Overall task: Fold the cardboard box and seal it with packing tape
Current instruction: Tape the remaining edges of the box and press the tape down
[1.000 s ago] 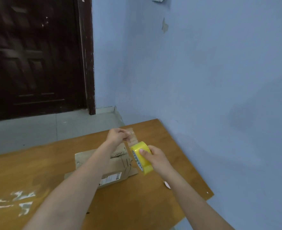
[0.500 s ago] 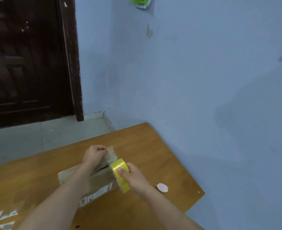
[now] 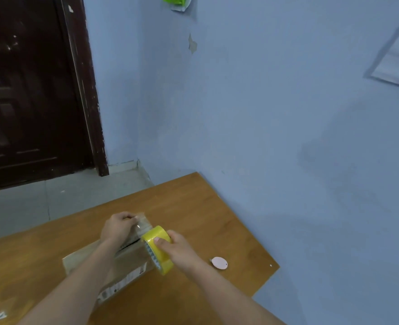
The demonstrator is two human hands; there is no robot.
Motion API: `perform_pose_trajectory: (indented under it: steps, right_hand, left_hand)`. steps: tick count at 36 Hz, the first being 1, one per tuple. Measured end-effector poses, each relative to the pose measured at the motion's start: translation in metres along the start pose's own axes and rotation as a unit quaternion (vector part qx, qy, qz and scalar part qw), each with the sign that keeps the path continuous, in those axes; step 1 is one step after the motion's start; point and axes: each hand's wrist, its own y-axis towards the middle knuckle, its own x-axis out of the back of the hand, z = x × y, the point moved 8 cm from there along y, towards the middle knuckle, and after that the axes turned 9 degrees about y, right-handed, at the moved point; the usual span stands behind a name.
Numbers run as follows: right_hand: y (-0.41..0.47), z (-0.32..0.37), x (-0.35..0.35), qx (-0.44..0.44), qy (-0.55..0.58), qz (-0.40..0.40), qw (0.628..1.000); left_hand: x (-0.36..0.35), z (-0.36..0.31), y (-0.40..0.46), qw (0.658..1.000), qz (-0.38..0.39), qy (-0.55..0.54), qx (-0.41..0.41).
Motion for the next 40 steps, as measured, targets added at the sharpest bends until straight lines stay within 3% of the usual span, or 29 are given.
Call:
perform_pose_trajectory:
  steps: [12, 21, 24, 31, 35, 40]
  right_hand:
    - [0.001, -0.004, -0.003, 0.029, 0.063, -0.020, 0.997]
    - [0.008, -0.013, 0.001, 0.025, 0.119, -0.059, 0.991]
    - [0.009, -0.027, 0.007, -0.024, 0.157, -0.105, 0.982]
    - [-0.004, -0.060, -0.014, -0.180, 0.232, -0.045, 0.955]
    - [-0.001, -0.058, -0.023, -0.181, 0.312, -0.004, 0.933]
    - [0.002, -0.061, -0.022, -0.169, 0.354, -0.008, 0.920]
  left_hand:
    - [-0.010, 0.007, 0.006, 0.999, 0.039, 0.004, 0.016]
    - [-0.006, 0.005, -0.002, 0.999, 0.015, 0.034, 0.015]
    - [-0.004, 0.005, -0.004, 0.999, 0.002, 0.033, 0.017]
    - [-0.003, 0.002, -0.006, 1.000, 0.009, 0.019, 0.007]
    - [-0.001, 0.000, -0.008, 1.000, 0.016, 0.004, 0.005]
    - [-0.002, 0.000, -0.010, 0.999, 0.031, 0.019, -0.002]
